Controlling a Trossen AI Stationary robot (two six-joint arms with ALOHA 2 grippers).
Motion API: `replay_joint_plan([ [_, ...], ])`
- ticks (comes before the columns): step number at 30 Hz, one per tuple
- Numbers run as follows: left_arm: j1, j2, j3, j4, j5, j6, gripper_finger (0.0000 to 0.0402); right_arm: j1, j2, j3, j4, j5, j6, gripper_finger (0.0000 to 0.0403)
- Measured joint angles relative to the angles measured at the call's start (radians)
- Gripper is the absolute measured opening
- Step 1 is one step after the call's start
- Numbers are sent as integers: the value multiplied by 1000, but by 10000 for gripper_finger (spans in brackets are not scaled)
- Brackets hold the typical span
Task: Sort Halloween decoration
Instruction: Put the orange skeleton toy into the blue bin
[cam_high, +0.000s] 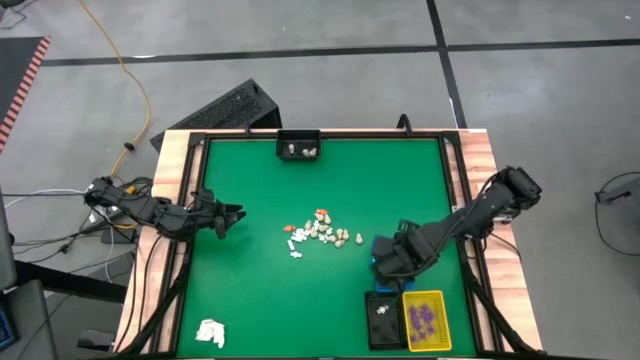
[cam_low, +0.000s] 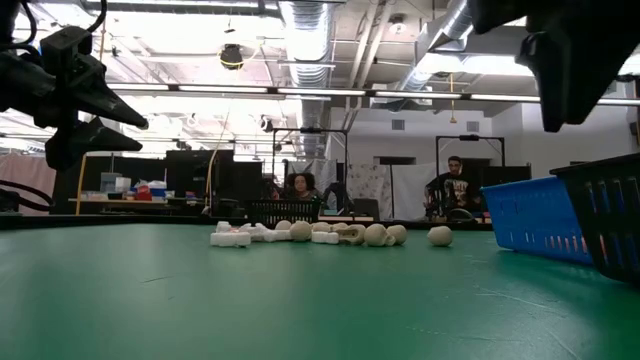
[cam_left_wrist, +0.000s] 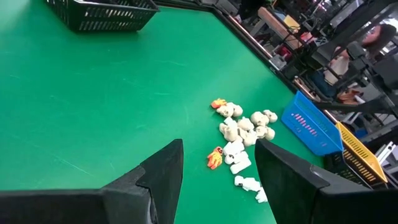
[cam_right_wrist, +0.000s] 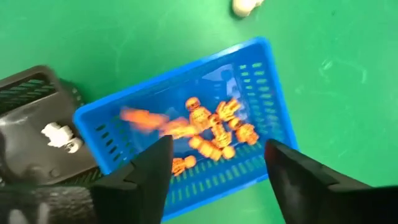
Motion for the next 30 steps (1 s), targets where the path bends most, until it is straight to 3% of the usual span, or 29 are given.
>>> replay_joint_plan([
  [4,0,0,0,0,0,0,189,21,0,0,9,41,-29,264],
  [8,0,0,0,0,0,7,189,29,0,0,70,177,-73,265],
  [12,0,0,0,0,-2,11,189,-17,0,0,247,282,-169,265],
  [17,0,0,0,0,-3,8,189,-106,27,0,478,351,-409,265],
  [26,0,0,0,0,-1,7,189,-331,203,1,967,259,-803,265],
  [30,0,0,0,0,0,7,189,-422,288,1,1133,73,-833,265],
])
